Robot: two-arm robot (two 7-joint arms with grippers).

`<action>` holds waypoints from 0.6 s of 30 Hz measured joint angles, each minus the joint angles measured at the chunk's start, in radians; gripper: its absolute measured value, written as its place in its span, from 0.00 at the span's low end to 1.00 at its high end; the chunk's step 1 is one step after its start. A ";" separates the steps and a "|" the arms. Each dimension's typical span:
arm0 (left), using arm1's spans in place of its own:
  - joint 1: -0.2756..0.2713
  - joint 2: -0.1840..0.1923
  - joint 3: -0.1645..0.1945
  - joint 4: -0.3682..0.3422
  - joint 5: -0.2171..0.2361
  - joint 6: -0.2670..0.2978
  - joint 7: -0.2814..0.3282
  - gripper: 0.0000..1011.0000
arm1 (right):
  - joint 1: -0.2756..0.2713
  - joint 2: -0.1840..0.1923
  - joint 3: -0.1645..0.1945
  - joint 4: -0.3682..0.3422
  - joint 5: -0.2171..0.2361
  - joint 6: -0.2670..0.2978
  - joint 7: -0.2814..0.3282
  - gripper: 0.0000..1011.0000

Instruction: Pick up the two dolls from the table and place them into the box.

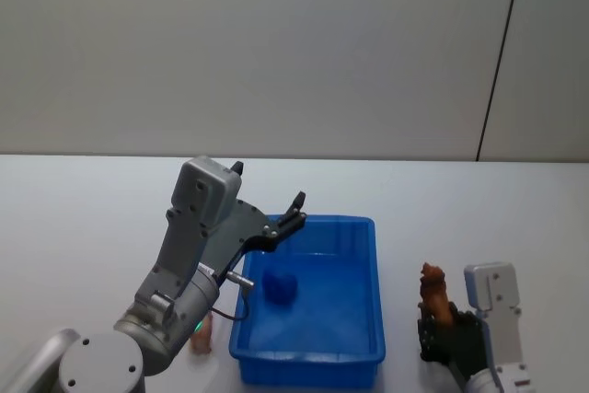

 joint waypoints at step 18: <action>0.000 0.000 0.000 0.000 0.000 0.000 0.000 0.99 | 0.002 -0.005 -0.006 -0.131 -0.034 -0.039 0.082 0.33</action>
